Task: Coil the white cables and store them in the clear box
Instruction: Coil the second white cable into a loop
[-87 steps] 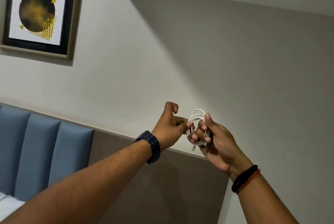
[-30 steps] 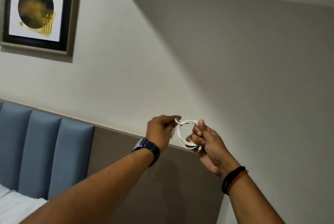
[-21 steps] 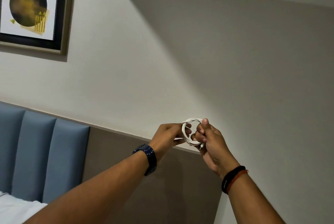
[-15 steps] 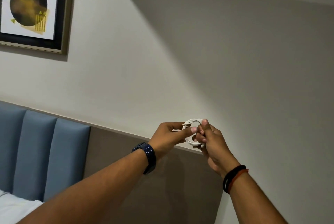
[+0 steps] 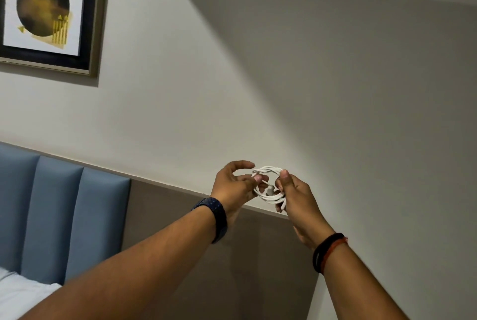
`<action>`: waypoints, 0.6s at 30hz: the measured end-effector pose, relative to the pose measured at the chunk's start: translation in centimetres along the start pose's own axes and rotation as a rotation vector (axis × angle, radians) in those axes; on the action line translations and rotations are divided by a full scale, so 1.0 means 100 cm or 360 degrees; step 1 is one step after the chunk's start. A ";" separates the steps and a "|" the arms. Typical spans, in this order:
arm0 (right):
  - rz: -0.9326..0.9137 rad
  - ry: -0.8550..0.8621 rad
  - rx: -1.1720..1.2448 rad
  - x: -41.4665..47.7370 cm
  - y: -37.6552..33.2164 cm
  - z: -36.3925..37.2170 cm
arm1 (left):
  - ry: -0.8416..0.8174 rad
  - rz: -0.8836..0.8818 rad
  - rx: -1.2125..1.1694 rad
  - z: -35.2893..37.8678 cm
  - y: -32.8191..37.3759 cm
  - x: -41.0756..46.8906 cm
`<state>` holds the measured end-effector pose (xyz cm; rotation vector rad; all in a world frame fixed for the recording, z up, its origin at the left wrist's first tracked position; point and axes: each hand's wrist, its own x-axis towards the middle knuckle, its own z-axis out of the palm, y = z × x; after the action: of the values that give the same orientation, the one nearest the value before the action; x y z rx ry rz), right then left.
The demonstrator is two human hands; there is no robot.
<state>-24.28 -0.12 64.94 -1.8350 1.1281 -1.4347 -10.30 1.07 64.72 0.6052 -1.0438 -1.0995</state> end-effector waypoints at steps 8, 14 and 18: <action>-0.0196 0.0073 -0.0486 -0.001 0.004 -0.005 | -0.0247 -0.0218 -0.0021 0.001 -0.002 -0.002; -0.0278 0.0171 -0.0585 0.000 0.007 -0.007 | -0.0219 -0.0260 0.0280 -0.001 0.002 -0.002; -0.0290 0.0235 -0.0691 -0.001 0.011 -0.008 | -0.0218 -0.0257 0.0229 -0.003 0.003 -0.004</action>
<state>-25.35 -0.53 64.27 -2.2032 1.4704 -1.5370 -9.93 1.49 64.68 0.7480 -1.2163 -1.2269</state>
